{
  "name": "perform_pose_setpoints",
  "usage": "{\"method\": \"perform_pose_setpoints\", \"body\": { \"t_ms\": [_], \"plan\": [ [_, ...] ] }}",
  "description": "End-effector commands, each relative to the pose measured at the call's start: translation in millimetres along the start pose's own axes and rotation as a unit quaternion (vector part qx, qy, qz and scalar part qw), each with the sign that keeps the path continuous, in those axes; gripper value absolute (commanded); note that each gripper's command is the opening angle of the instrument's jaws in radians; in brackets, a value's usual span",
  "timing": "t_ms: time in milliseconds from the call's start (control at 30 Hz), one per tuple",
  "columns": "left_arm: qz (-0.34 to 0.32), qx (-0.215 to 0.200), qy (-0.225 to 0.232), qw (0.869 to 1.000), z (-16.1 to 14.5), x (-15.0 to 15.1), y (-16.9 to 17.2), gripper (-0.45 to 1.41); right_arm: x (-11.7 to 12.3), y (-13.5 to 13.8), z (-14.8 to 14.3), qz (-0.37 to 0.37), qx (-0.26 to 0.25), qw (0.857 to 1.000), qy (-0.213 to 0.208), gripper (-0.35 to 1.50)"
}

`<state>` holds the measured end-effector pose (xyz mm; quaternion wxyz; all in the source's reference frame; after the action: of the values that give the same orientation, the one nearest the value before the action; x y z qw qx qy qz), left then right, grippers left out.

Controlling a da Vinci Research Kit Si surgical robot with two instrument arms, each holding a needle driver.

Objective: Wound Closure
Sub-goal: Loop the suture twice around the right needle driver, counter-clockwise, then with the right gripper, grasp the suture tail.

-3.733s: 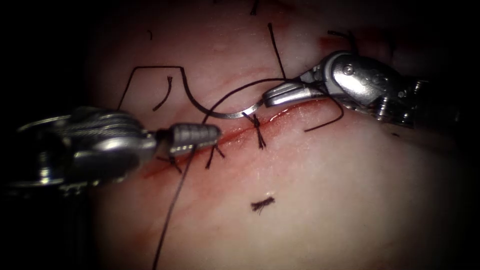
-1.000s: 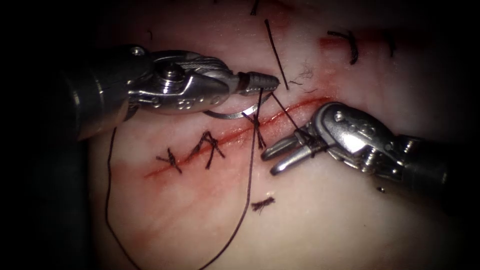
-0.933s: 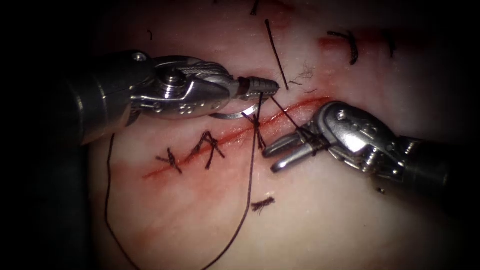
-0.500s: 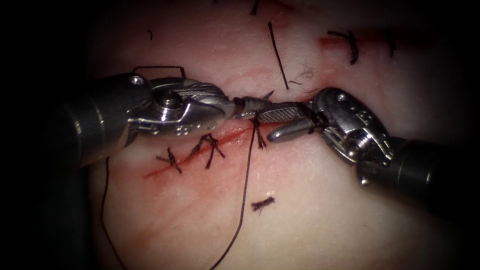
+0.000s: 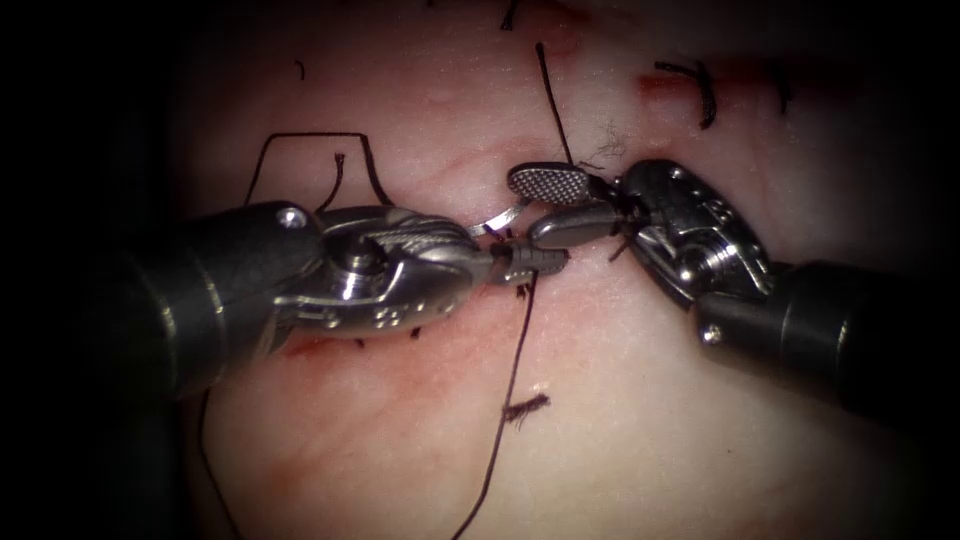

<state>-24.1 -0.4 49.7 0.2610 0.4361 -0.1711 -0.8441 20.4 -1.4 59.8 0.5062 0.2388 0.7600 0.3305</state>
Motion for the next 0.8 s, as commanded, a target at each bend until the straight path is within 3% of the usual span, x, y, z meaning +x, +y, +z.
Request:
{"method": "perform_pose_setpoints", "body": {
  "t_ms": [33,200,500,800],
  "plan": [
    [0.001,0.000,-0.003,1.000,1.0,-0.2,-0.5,-0.35,0.0,0.8,0.5,-0.010,-0.018,1.000,-0.008,0.64],
    [-0.006,-0.002,-0.011,1.000,2.2,-0.1,-0.1,-0.35,0.0,0.6,-0.1,-0.033,-0.086,0.996,-0.018,0.64],
    [-0.013,-0.003,-0.023,1.000,4.2,-0.5,1.3,-0.35,0.0,0.5,-1.7,-0.041,-0.131,0.990,-0.013,0.57],
    [-0.015,-0.002,-0.025,1.000,4.2,-0.6,1.4,-0.35,0.2,0.8,-2.0,-0.046,-0.180,0.983,-0.012,0.52]
  ]
}}
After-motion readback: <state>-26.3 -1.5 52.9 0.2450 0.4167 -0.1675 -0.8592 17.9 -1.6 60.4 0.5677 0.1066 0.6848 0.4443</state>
